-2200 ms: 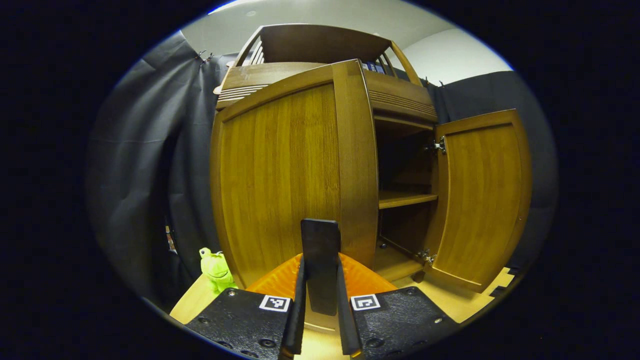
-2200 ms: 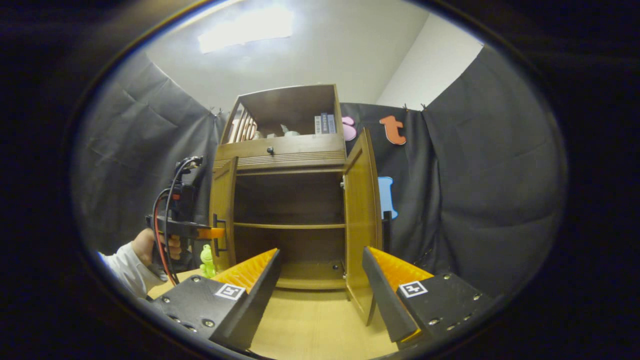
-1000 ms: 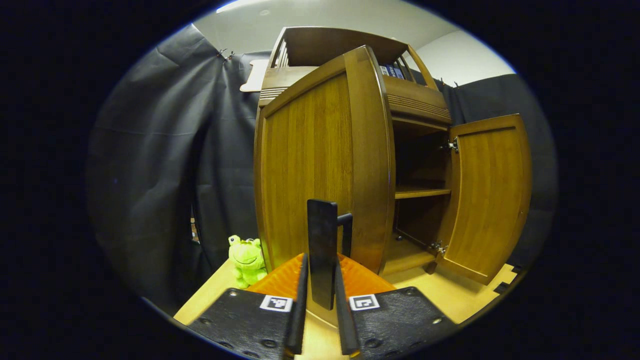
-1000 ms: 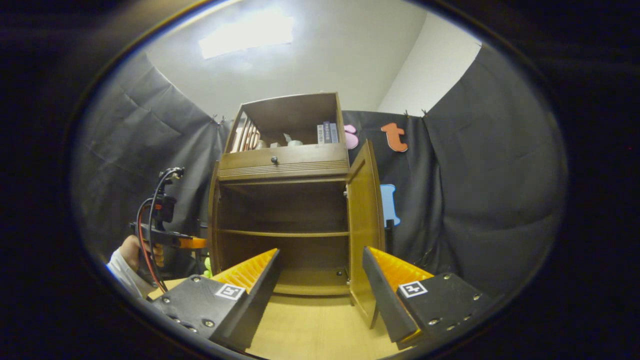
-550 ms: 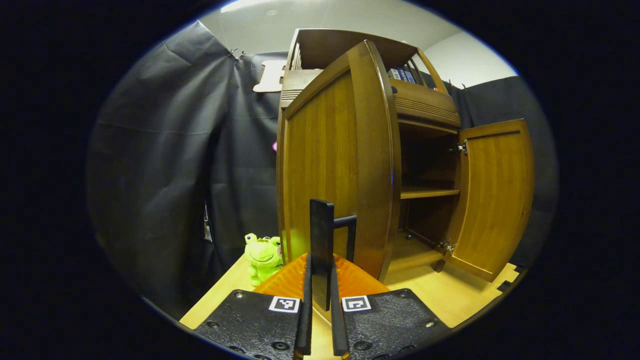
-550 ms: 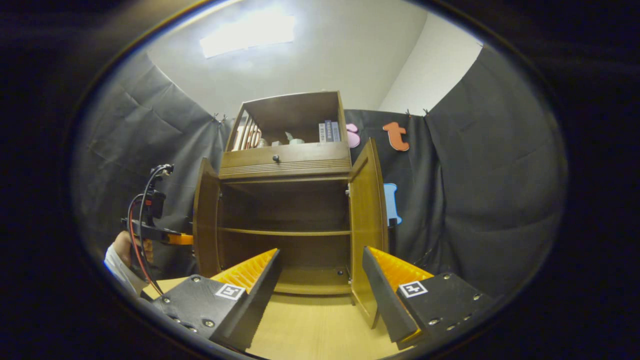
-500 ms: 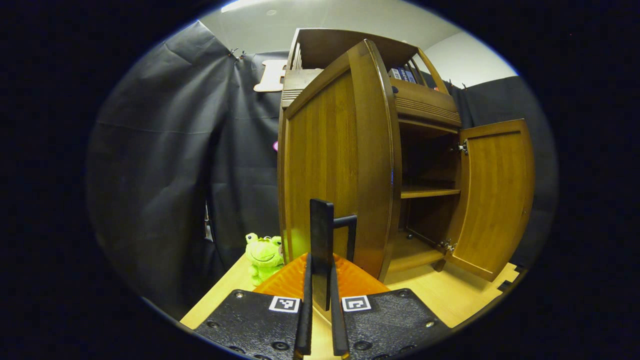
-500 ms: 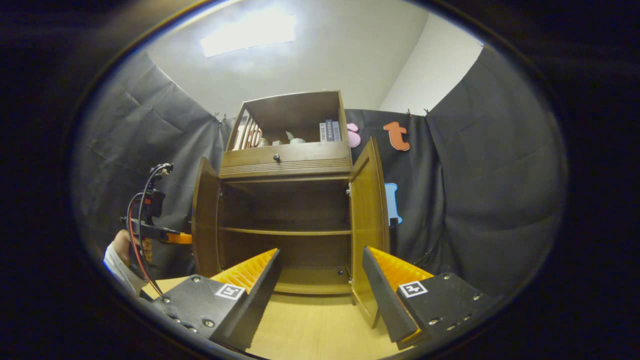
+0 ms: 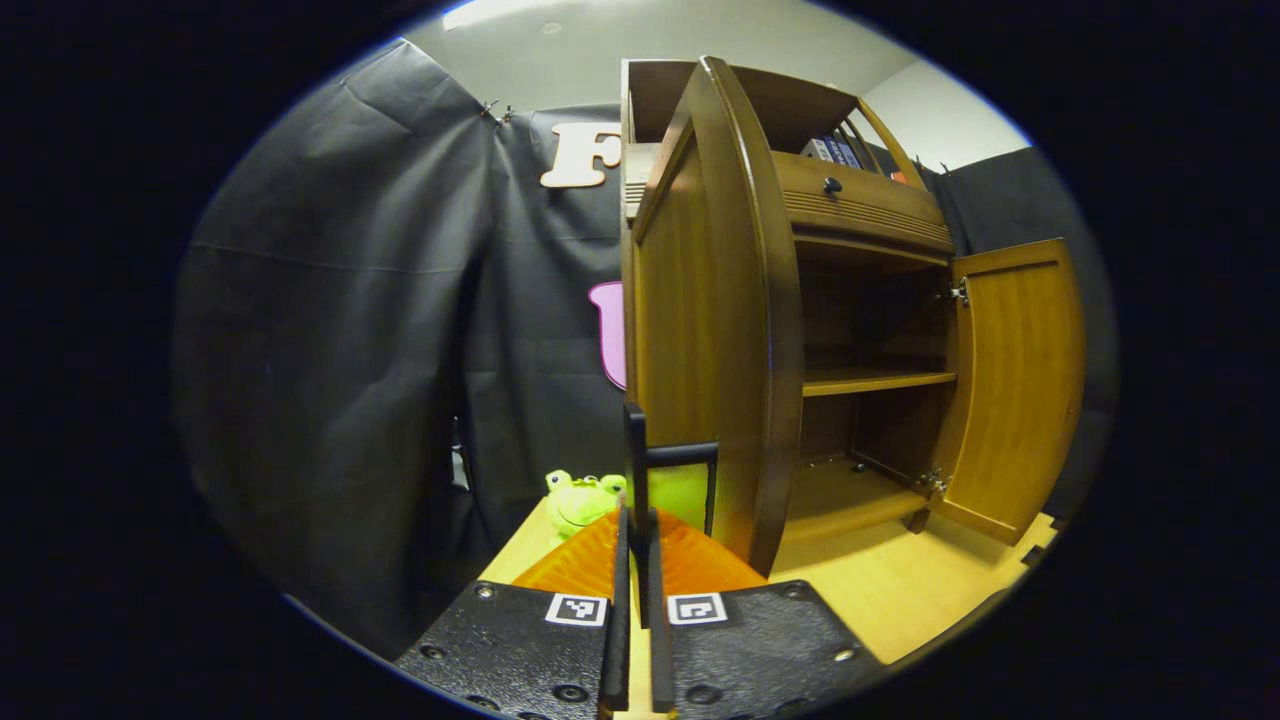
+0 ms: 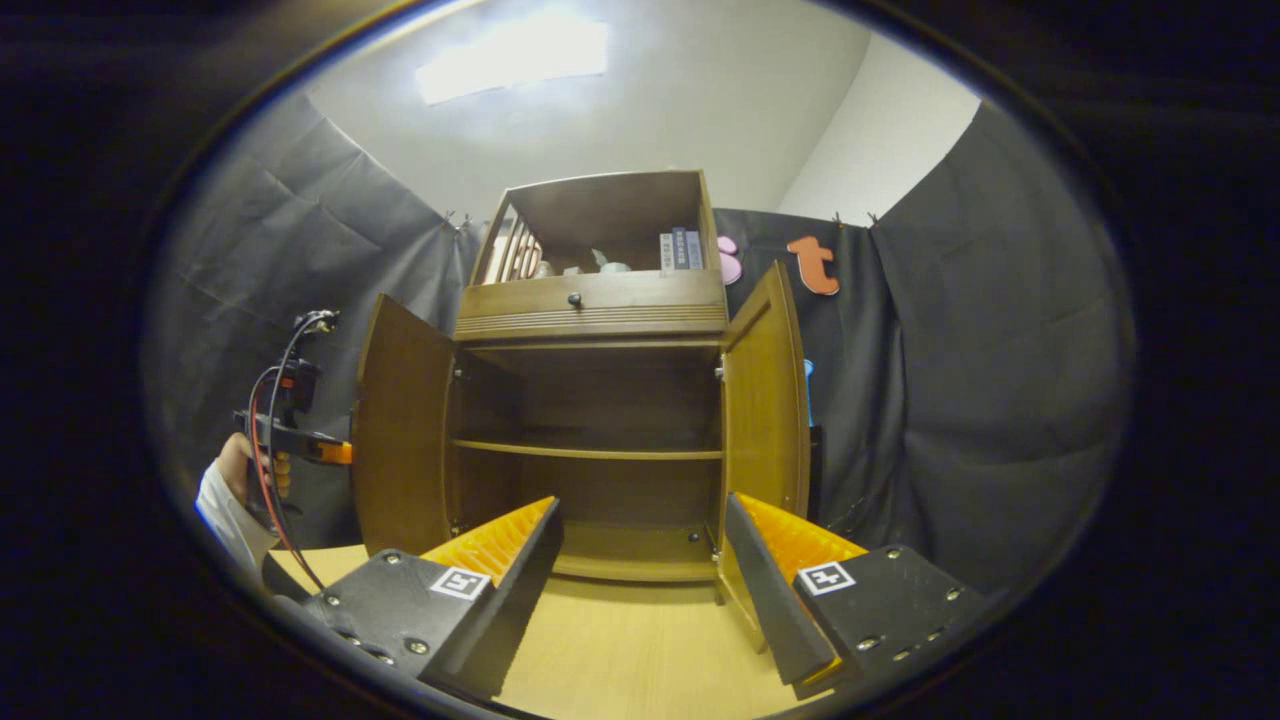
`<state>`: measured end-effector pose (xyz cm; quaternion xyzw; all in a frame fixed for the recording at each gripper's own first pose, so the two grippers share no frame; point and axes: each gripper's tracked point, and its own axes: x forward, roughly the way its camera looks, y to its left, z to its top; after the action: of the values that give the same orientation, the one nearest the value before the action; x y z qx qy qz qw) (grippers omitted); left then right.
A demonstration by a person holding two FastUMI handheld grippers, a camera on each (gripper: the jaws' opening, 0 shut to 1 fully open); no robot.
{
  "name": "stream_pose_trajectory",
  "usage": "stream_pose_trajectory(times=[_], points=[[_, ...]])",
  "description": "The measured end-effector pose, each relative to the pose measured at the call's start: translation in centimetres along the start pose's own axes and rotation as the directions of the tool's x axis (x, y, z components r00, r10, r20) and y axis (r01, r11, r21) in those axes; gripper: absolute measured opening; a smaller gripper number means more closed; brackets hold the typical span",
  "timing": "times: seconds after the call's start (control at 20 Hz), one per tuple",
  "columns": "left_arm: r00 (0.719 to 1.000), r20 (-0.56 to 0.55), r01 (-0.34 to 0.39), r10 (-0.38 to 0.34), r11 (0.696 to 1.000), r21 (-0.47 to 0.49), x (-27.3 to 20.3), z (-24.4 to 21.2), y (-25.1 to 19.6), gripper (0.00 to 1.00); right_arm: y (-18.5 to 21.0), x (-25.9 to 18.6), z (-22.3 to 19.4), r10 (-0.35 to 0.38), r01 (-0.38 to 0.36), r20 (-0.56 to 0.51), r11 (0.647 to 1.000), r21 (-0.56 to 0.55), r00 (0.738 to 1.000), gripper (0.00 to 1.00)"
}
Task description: Open the right door of the double-door shoe cabinet with the right hand, and open the left door with the left hand.
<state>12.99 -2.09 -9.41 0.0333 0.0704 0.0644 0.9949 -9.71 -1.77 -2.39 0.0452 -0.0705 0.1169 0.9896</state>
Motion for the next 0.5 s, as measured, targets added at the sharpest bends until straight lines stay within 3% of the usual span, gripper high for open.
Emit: stream_pose_trajectory(times=[0.05,0.2,0.25,0.5], points=[[1.000,0.008,0.027,-0.027,1.000,-0.013,0.4,0.1,-0.5,0.06,0.0,-0.1,-0.1,0.002,-0.002,0.001,1.000,0.000,1.000,0.96],[0.996,0.017,0.082,-0.082,0.996,-0.018,0.7,0.1,-0.7,0.08,-1.0,0.0,0.1,-0.020,0.020,0.004,1.000,-0.001,1.000,0.96],[0.995,0.020,0.097,-0.096,0.995,-0.021,0.7,0.1,-0.7,0.13,-1.3,0.0,0.1,-0.029,0.029,0.004,1.000,0.000,1.000,0.93],[0.992,0.013,0.130,-0.129,0.988,-0.081,0.6,-0.2,-1.4,0.67,-3.3,-0.3,0.0,-0.074,0.074,0.002,0.997,0.006,0.997,0.94]])
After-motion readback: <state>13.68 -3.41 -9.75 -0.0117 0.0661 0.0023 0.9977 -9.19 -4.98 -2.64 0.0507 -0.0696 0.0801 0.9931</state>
